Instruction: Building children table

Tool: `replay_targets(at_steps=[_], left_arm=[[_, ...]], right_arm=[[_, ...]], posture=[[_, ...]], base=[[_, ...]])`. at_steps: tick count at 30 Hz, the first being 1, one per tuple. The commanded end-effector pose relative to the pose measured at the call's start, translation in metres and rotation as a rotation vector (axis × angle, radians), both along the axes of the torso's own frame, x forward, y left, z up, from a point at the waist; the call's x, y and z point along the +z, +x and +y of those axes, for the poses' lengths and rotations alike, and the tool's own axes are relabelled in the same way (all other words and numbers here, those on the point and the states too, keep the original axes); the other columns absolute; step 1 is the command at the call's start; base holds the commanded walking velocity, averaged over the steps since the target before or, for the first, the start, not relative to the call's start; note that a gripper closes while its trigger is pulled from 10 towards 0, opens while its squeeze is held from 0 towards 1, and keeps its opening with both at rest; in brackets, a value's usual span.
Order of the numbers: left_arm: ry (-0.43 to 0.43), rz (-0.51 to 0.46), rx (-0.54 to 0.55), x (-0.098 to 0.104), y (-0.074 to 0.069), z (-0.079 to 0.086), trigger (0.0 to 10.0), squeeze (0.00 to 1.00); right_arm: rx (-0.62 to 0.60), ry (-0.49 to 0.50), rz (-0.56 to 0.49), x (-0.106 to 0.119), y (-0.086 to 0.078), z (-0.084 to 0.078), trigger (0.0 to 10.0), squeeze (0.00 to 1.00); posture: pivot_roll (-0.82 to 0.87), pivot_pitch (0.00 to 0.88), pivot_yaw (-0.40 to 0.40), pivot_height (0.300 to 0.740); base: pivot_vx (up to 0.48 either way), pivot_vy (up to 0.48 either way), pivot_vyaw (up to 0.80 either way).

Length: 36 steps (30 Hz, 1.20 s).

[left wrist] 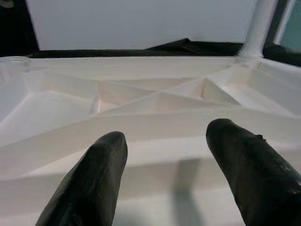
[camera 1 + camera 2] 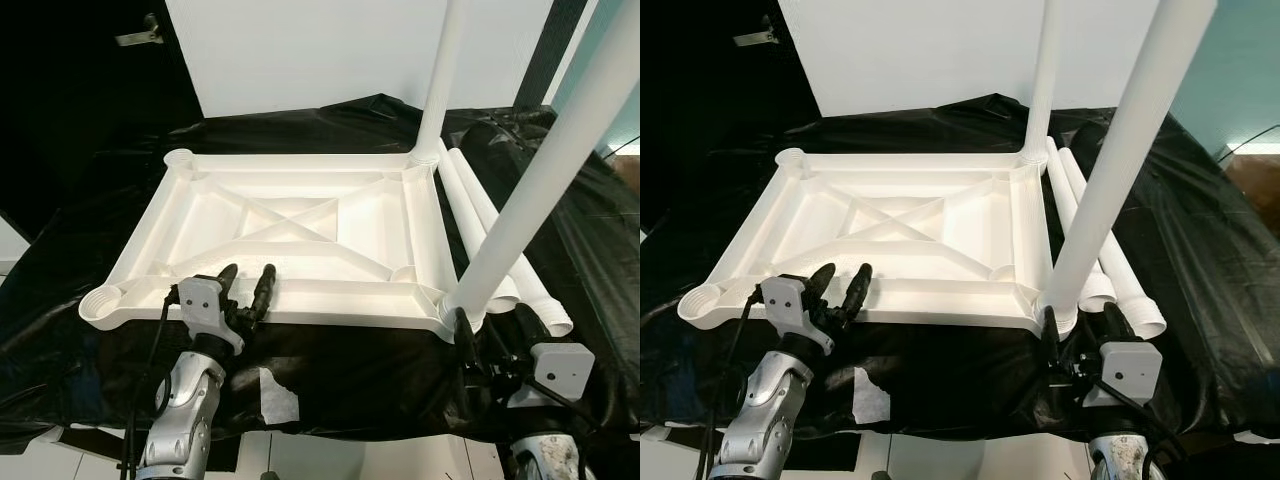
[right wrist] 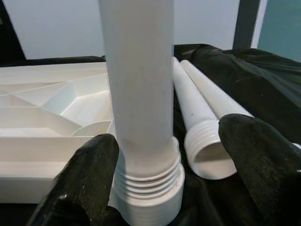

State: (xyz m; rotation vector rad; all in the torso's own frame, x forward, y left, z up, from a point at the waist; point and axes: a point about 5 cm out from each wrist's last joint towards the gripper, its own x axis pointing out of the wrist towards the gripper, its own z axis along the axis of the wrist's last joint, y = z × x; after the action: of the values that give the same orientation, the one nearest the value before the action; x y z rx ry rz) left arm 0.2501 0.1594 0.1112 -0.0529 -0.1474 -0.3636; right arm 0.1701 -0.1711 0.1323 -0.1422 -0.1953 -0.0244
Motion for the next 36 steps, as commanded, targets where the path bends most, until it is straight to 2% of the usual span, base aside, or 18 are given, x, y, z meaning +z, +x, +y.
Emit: replay_targets(at_steps=[1,6,14,36], left_arm=[[0.019,0.002,0.076,-0.001,-0.004,0.007,10.0,0.0],[0.015,0.003,0.115,-0.001,-0.013,0.014,10.0,0.0],[0.033,0.0,0.158,-0.003,-0.021,0.02,10.0,0.0],[0.025,-0.007,0.174,-0.009,-0.028,0.025,10.0,0.0]], right_arm=[[0.004,-0.01,0.016,-0.001,-0.001,-0.001,10.0,0.0],[0.011,-0.011,0.021,-0.001,0.001,-0.002,10.0,0.0],[0.041,-0.012,0.029,-0.001,0.006,-0.001,10.0,0.0],[0.09,-0.015,0.041,-0.001,0.018,-0.001,10.0,0.0]], posture=[[-0.13,0.066,0.039,0.74],[-0.11,0.064,0.029,0.74],[-0.1,0.059,0.02,0.74],[-0.07,0.048,-0.005,0.74]], base=[[0.0,0.0,0.0],[0.0,0.0,0.0],[0.0,0.0,0.0],[0.0,0.0,0.0]])
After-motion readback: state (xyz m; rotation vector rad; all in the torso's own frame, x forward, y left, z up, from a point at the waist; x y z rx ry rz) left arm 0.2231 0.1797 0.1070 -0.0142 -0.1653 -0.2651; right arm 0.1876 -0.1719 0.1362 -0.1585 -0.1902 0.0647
